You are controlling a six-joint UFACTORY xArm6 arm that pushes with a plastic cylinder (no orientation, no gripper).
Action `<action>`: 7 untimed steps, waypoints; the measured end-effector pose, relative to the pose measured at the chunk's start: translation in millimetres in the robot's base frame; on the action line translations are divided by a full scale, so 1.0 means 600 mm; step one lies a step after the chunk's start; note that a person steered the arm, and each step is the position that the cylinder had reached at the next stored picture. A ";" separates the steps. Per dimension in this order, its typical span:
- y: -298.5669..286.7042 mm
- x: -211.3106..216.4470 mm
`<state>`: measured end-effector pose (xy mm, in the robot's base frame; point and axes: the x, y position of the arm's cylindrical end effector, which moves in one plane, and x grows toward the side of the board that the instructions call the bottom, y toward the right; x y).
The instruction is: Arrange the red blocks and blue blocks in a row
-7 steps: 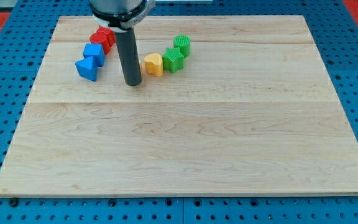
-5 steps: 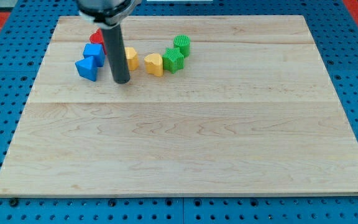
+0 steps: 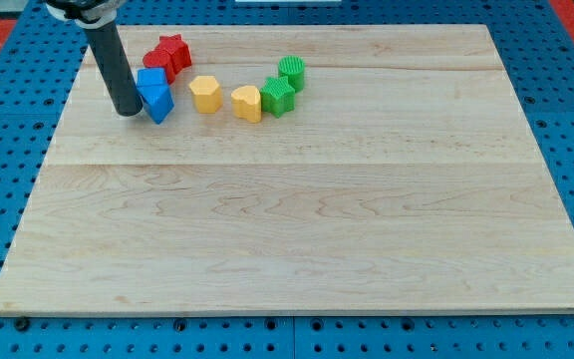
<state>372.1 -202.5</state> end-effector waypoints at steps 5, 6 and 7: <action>0.020 -0.061; -0.004 -0.089; -0.025 -0.095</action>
<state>314.8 -217.4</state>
